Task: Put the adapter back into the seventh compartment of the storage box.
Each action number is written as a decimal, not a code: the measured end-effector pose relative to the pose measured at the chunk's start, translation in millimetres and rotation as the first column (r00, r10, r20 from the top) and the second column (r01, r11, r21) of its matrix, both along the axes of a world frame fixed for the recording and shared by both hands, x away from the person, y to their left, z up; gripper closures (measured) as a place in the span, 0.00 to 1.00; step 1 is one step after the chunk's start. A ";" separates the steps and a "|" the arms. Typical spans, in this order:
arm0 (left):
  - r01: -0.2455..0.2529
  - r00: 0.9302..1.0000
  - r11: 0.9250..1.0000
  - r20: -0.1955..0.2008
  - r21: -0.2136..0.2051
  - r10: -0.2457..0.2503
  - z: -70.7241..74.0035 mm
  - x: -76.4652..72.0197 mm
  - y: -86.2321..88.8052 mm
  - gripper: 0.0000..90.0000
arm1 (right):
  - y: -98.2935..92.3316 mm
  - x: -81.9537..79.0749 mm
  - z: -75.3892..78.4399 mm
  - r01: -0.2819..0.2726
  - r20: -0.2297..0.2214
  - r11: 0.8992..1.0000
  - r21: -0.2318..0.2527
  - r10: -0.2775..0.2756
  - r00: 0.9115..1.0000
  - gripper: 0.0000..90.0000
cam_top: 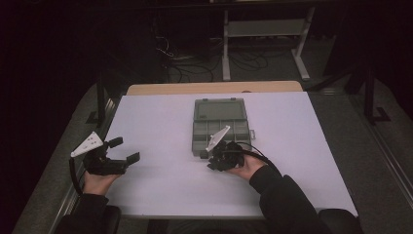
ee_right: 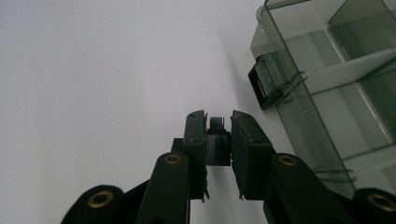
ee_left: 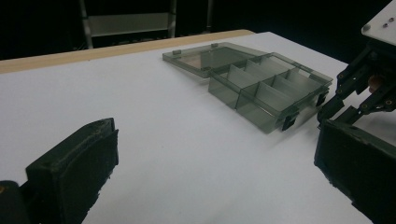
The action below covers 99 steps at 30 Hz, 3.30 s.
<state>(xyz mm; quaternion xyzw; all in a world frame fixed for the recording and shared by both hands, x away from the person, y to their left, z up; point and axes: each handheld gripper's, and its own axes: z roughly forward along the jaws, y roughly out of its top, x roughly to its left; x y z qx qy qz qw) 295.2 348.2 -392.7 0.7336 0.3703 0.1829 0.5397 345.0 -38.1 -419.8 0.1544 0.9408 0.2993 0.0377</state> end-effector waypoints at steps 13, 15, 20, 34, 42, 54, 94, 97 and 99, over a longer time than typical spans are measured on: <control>0.000 1.000 1.000 -0.001 -0.001 0.000 -0.3 0.5 -0.1 0.00 | -10.7 -0.6 15.4 0.010 0.014 1.000 0.017 -0.011 1.000 0.84; -0.001 1.000 1.000 -0.002 -0.002 0.001 -0.4 0.6 0.0 0.00 | -13.7 -0.3 19.4 0.012 0.019 1.000 0.020 -0.012 1.000 0.84; -0.001 1.000 1.000 -0.002 -0.002 0.001 -0.4 0.6 0.0 0.00 | -17.1 0.0 24.7 0.015 0.027 1.000 0.024 -0.016 0.999 0.84; -0.001 1.000 1.000 -0.005 0.001 0.001 -0.6 0.8 0.0 0.00 | -29.0 4.5 43.9 0.037 0.059 0.999 0.033 -0.039 0.998 0.83; 0.000 1.000 1.000 -0.007 0.001 0.000 -0.9 1.0 -0.4 0.00 | -33.4 15.0 57.1 0.049 0.068 0.998 0.051 -0.052 0.996 0.83; 0.001 1.000 1.000 -0.009 0.004 -0.001 -1.0 1.0 -0.7 0.00 | -39.9 32.7 58.5 0.080 0.039 0.995 0.064 -0.082 0.996 0.83; 0.004 1.000 1.000 -0.005 0.001 -0.004 -0.7 1.0 -0.5 0.00 | -42.8 64.6 26.2 0.139 -0.017 0.990 -0.009 -0.139 0.990 0.83; 0.004 1.000 1.000 -0.006 0.001 -0.004 -0.7 1.0 -0.5 0.00 | -42.9 65.5 23.8 0.140 -0.019 0.990 -0.018 -0.141 0.990 0.83; 0.004 1.000 1.000 -0.006 0.001 -0.004 -0.7 1.0 -0.5 0.00 | -42.9 65.7 22.2 0.142 -0.023 0.990 -0.020 -0.142 0.990 0.83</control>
